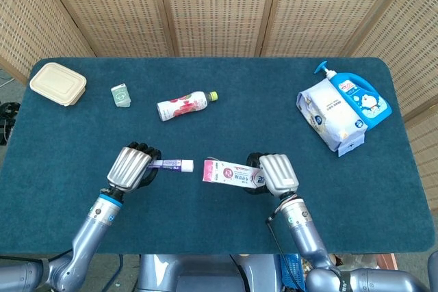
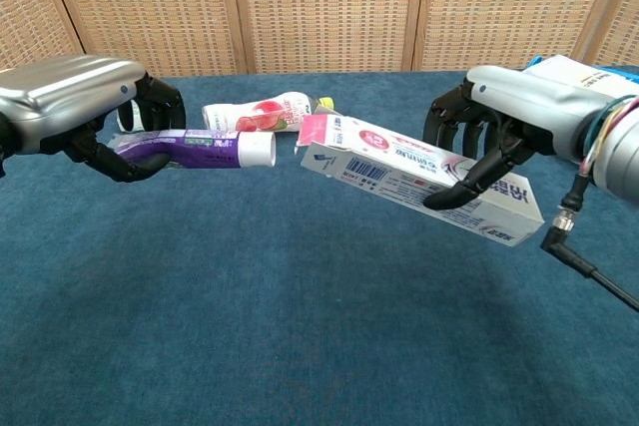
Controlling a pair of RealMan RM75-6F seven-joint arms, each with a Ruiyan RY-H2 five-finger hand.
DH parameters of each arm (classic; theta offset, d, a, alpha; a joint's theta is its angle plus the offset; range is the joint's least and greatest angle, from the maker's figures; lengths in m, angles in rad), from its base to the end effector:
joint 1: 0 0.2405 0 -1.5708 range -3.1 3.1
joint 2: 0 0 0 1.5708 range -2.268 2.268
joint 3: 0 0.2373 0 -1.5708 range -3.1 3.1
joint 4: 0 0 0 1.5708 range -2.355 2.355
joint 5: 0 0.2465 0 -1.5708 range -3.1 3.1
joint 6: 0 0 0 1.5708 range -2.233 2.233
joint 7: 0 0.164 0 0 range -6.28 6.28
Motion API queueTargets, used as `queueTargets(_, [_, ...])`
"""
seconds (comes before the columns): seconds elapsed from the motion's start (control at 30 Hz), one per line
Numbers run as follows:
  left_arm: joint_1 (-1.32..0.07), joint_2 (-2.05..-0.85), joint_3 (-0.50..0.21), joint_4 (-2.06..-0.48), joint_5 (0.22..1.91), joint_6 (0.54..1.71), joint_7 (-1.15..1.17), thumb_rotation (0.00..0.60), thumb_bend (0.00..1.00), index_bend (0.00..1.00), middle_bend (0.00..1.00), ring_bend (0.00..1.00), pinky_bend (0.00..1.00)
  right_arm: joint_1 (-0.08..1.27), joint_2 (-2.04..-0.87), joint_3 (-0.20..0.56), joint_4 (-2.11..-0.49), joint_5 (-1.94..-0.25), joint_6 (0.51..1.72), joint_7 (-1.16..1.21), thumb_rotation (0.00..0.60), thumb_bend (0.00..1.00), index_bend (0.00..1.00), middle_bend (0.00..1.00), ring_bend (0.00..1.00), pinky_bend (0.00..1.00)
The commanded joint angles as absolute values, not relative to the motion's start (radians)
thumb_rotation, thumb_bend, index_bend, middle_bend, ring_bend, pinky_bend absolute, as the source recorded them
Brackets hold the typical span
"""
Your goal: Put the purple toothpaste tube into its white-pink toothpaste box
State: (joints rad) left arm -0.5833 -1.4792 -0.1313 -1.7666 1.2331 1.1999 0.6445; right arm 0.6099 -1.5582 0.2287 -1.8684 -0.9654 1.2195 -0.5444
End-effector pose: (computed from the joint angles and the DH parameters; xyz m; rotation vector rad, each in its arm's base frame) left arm -0.1100 0.2925 -0.0259 -1.8211 -0.7285 -0.9439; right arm -0.0817 -0.2947 -0.0349 1.6375 -1.1728 1.0520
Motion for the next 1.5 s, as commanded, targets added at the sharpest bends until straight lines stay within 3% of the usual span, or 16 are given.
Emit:
queueTargets(0.03, [-0.586,-1.488,-0.132,-1.766,1.24,1.205,0.646,0.6,0.55,0.8,0.59,0.39,0.38,0.611,-1.559,0.227,-1.868,-0.965,1.22,-0.544,0.6,0.26,0.64,0.62,0.55,0.54])
queueTargets(0.97, [-0.61,-1.582,-0.131,-1.741,1.254,1.209,0.619,0.6,0.55,0.8,0.59,0.39,0.38,0.624,-1.575,0.2,-1.868,-0.962,1.211,-0.524,0.6,0.26,0.64,0.62,0.55,0.54])
queueTargets(1.23, [-0.625,-1.594,-0.127,-1.761,1.232,1.194,0.681,0.6,0.55,0.8,0.59,0.39,0.38,0.628,-1.583,0.197,-1.869,-0.97,1.211,-0.522,0.6,0.26,0.64,0.62,0.55,0.54])
queueTargets(1.5, [-0.664,-1.589,-0.171,-1.828,1.183,1.209,0.817,0.6,0.55,0.8,0.59,0.39,0.38,0.631,-1.587,0.19,-1.866,-0.99,1.207,-0.511,0.6,0.26,0.64,0.62,0.55,0.54])
